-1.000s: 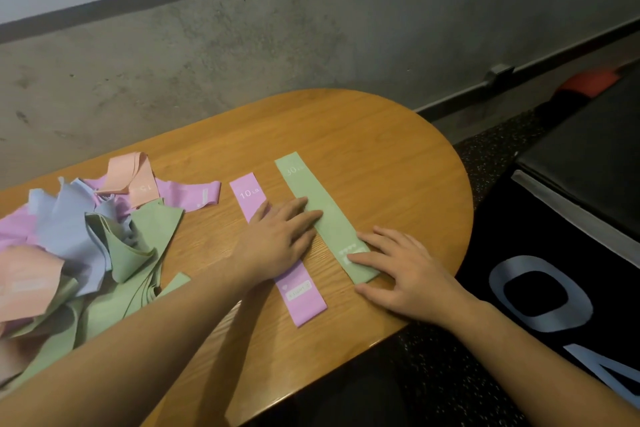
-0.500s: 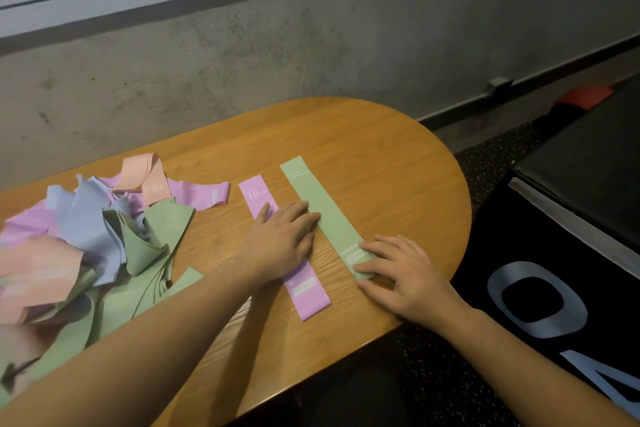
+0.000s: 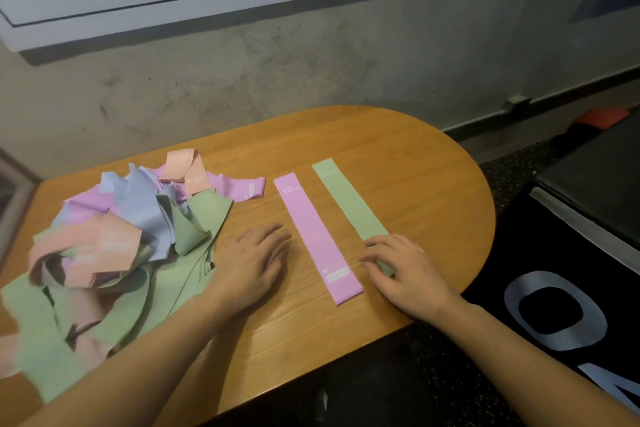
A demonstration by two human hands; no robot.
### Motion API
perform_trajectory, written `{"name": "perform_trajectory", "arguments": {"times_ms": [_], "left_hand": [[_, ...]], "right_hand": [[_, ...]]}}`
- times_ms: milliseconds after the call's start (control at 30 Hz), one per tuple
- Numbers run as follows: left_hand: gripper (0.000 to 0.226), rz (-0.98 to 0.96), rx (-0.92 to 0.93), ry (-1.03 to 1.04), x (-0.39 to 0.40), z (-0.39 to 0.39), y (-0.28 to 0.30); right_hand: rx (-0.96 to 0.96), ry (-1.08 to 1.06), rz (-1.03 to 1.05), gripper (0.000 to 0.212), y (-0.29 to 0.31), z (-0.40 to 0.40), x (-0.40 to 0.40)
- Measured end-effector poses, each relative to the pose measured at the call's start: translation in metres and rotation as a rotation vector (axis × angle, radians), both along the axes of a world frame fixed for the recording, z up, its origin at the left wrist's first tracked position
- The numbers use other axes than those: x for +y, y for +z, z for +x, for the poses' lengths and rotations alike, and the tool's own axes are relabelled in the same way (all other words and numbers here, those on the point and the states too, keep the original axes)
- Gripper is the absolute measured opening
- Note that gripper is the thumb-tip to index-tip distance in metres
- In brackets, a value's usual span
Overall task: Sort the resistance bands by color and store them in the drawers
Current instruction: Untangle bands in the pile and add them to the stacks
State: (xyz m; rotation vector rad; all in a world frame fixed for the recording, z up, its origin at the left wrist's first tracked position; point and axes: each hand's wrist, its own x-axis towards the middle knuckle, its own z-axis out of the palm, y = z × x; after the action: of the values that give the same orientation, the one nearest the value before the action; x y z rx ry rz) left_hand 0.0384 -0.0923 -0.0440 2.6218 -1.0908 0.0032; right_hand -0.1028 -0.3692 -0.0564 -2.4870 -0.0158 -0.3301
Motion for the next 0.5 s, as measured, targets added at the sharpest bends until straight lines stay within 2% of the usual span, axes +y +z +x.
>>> {"name": "perform_trajectory", "arguments": {"times_ms": [200, 367, 500], "left_hand": [[0.052, -0.042, 0.014, 0.133, 0.077, -0.008, 0.0], [0.038, -0.154, -0.066, 0.141, 0.127, -0.011, -0.012], [0.041, -0.187, -0.084, 0.13, 0.131, -0.014, -0.019]], "right_hand": [[0.003, 0.097, 0.045, 0.017, 0.007, 0.024, 0.053], [0.089, 0.144, 0.075, 0.015, 0.013, 0.043, 0.102], [0.193, 0.139, 0.095, 0.021, 0.015, 0.058, 0.131]]}}
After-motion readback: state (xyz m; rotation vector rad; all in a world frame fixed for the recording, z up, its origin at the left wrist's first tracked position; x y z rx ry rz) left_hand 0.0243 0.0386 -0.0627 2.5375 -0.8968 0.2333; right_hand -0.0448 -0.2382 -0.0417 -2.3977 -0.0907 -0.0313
